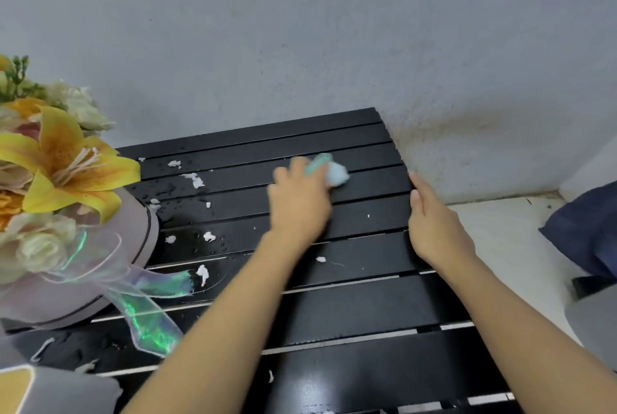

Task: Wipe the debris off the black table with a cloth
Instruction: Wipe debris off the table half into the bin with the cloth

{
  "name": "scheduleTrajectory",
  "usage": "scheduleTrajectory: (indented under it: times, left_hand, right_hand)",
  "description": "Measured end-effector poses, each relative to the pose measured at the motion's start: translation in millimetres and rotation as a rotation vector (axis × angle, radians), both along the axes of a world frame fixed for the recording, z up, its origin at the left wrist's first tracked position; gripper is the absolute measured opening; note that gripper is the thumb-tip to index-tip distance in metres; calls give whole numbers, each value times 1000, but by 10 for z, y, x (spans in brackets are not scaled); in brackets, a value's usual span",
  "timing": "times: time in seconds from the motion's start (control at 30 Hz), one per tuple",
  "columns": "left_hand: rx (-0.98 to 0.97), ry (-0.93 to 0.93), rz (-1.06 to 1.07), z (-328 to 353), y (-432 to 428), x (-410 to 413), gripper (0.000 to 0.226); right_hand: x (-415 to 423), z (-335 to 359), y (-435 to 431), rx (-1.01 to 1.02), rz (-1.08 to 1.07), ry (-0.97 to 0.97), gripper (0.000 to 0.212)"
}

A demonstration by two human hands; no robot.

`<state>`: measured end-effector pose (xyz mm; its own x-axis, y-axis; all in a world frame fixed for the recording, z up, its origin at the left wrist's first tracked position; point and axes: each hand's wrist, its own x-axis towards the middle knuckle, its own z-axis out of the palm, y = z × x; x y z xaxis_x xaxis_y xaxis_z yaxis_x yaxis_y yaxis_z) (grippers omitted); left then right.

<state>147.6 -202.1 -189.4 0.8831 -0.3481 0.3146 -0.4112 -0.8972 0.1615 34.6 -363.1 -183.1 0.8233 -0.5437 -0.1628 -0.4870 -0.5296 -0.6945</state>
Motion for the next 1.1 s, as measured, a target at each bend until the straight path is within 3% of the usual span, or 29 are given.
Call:
scheduleTrajectory:
  times: [0.13,0.27,0.33,0.47,0.53,0.6,0.7,0.8,0.87,0.93,1.0,1.1]
  left_hand:
    - [-55,137,398,40,1014,428,36]
    - [-115,178,483,78,991,416,32]
    - [-102,146,373,70,802,189,34]
    - [-175,69,-92,3,513,-862,38]
    - [-337,178,-292,75,548,-1272,35]
    - [-558,316,-267,184,649,-1099,30]
    - [-571,243,-37,229,797,-373,35]
    - [-389,295,160,143,707,-15,40]
    - [-161,206,198,101,488,-178,39]
    - [-87,91,109,72,256,-557,44]
    - [-130,81,-141,-1,156,-972,42]
    - [-390,187,-328,133,238,-1045,32]
  right_hand:
    - [32,0,10,9,1,1,47]
    - [20,-3,18,-20,-3,-6,47]
    - [42,-4,10,-20,2,-12,47]
    - [-34,52,22,58,-18,-96,44]
    - [-175,105,37,68,-48,-120,42]
    - [-407,117,64,66,-20,-84,43]
    - [-882,70,185,79,73,-17,48]
    - [-1105,32,284,14,99,-12,48]
    - [-1077,26,310,-13,82,-46,46]
    - [-1024,21,303,-29,70,-75,46]
    - [-1014,13,289,-23,62,-94,45]
    - [-1040,-1,292,2,57,-116,44]
